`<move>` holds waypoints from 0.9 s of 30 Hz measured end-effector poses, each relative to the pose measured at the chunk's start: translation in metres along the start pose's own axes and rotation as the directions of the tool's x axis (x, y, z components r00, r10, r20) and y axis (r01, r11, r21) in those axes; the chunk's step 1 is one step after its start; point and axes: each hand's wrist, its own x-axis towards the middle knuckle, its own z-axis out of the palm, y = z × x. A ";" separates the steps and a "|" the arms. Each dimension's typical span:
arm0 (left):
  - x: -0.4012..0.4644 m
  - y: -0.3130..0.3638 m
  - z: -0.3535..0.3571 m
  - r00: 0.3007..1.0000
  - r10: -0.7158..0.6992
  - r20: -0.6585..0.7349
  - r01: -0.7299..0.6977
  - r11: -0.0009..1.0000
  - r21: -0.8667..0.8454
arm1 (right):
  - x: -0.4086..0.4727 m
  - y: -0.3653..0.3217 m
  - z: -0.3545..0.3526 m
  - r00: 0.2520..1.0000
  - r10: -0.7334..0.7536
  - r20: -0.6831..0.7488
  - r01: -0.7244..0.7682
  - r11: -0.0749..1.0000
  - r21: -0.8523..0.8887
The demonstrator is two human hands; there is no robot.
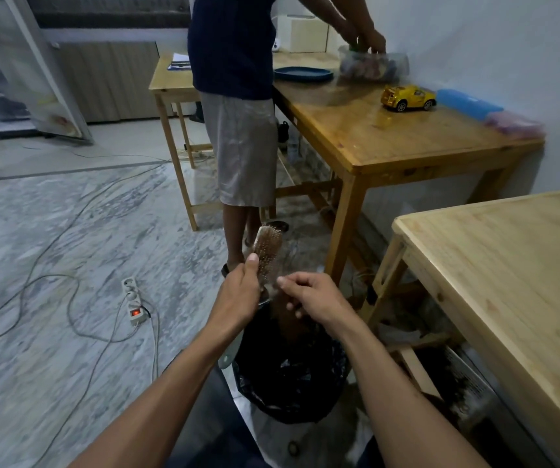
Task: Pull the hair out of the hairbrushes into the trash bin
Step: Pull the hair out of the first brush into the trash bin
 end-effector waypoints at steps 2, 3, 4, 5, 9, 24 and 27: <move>0.004 0.004 -0.009 0.997 -0.048 -0.068 0.043 0.996 -0.075 | 0.000 0.006 -0.003 1.000 -0.008 -0.025 0.008 1.000 0.012; 0.006 0.006 -0.014 0.992 -0.082 -0.101 0.069 0.990 -0.126 | -0.001 0.009 -0.007 1.000 -0.007 -0.024 0.008 1.000 0.017; 0.007 0.008 -0.019 0.985 -0.112 -0.131 0.090 0.982 -0.165 | -0.002 0.011 -0.011 1.000 -0.005 -0.017 0.006 1.000 0.011; 0.009 0.009 -0.023 0.979 -0.132 -0.155 0.103 0.978 -0.184 | -0.004 0.013 -0.015 1.000 -0.003 -0.007 0.003 1.000 -0.001; 0.011 0.008 -0.024 0.990 -0.076 -0.116 0.066 0.993 -0.094 | -0.013 0.017 -0.023 1.000 -0.011 0.025 0.014 0.994 -0.105; 0.010 0.022 -0.009 0.998 -0.051 -0.040 0.050 0.999 -0.022 | -0.008 0.016 -0.018 0.990 -0.139 -0.014 0.139 0.990 -0.011; 0.012 0.014 -0.011 0.987 -0.142 -0.071 0.138 0.988 -0.065 | -0.009 0.016 -0.026 0.989 -0.145 0.026 0.147 0.987 -0.069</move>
